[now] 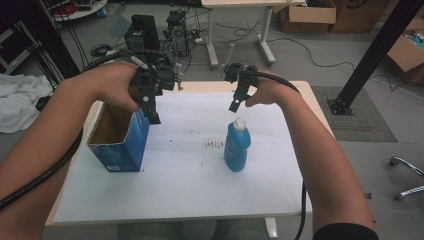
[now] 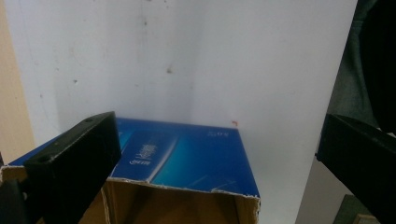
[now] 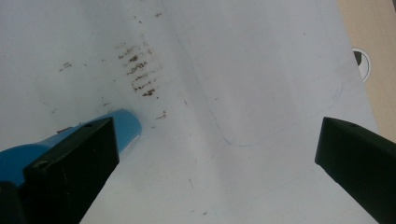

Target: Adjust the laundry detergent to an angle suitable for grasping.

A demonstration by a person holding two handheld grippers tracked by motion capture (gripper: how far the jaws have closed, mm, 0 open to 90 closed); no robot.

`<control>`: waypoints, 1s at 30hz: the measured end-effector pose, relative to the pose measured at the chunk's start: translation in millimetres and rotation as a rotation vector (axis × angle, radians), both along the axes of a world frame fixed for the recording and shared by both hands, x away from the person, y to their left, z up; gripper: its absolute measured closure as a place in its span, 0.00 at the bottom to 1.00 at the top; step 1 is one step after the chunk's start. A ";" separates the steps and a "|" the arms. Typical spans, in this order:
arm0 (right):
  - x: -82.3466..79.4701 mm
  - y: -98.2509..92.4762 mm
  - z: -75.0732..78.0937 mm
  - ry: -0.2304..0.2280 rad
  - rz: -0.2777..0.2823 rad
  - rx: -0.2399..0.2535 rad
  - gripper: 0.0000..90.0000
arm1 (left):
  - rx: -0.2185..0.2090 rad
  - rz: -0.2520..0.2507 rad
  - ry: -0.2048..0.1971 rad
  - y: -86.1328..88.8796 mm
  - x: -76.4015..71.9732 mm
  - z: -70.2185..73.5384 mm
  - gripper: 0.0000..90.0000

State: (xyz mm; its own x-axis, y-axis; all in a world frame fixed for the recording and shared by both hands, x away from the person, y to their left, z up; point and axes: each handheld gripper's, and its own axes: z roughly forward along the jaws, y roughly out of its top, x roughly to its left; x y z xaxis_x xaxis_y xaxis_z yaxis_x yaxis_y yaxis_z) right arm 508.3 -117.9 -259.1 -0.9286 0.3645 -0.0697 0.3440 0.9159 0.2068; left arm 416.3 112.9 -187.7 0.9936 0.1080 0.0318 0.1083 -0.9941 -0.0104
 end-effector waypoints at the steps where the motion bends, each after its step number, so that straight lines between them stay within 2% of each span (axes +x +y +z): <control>1: -0.4 0.2 -0.1 0.000 -0.004 -0.002 0.00 | 0.003 0.001 0.001 0.1 0.2 -0.2 0.00; 11: -1.9 0.3 1.5 -0.006 -0.004 0.001 0.00 | -0.001 0.009 0.003 1.6 -2.3 -5.6 0.00; 15: -2.6 -1.1 2.3 -0.010 -0.006 -0.002 0.00 | -0.002 0.015 -0.001 1.5 -2.1 -3.2 0.00; 16: -3.3 -1.7 3.7 -0.012 -0.003 0.010 0.00 | -0.008 0.016 0.001 1.3 -2.5 -2.7 0.00; 23: -0.9 -3.6 4.0 -0.016 -0.010 0.011 0.00 | 0.006 0.015 -0.003 0.6 -3.5 -1.9 0.00; 30: -1.3 -2.8 6.3 -0.014 -0.014 0.014 0.00 | -0.009 0.013 -0.005 1.5 -7.0 -1.2 0.00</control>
